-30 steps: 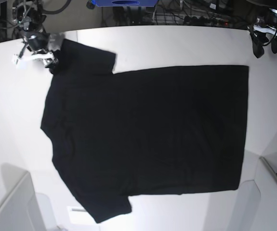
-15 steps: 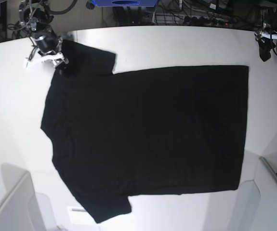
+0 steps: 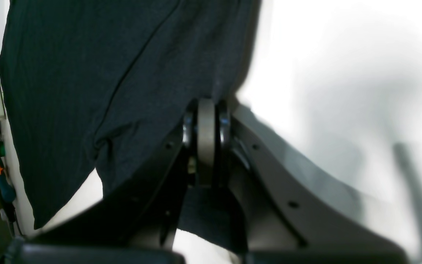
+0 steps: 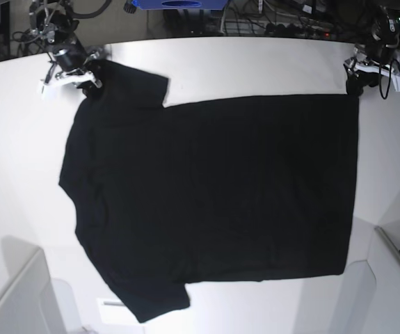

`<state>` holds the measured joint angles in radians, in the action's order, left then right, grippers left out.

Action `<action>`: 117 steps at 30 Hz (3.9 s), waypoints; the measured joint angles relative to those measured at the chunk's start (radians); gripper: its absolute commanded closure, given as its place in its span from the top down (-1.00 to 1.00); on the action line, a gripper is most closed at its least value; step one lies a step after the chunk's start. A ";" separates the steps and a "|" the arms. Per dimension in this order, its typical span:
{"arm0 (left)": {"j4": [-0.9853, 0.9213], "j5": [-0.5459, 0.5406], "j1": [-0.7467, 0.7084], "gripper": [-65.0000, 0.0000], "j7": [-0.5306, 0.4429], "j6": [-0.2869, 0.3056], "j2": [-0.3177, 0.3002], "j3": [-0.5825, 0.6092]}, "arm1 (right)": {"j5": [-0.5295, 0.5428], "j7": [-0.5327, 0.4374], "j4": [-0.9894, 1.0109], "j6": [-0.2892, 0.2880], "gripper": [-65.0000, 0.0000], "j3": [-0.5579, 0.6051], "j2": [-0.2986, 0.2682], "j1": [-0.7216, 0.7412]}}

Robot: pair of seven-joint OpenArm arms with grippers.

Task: Fold the T-shirt properly
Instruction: 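Move both grippers to the shirt's shoulder corners and grasp them, then pull the grasped shoulder corners toward the robot with both grippers, then lift the shoulder edge with both grippers and fold it over the body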

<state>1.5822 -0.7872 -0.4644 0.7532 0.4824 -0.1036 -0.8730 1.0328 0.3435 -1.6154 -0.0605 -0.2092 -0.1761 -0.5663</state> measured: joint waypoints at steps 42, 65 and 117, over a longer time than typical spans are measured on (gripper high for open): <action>-0.009 0.215 0.031 -1.00 -0.027 0.016 -0.002 0.096 | 0.000 -0.002 -0.039 0.000 -1.00 -0.005 0.000 -0.068; 0.231 0.234 -0.223 -1.00 -0.004 0.015 -0.003 0.101 | -0.011 0.019 -0.283 0.018 -1.00 -0.005 0.003 -0.275; 0.315 0.116 0.172 -1.00 0.254 -0.169 0.029 0.018 | -0.014 0.250 -0.107 0.210 -1.00 0.005 0.006 0.341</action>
<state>1.8977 -0.6708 -0.2924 1.0077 0.3134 -0.0750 -0.8555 1.0183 0.5938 -1.7226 0.1497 -0.2047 -0.1696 -0.2249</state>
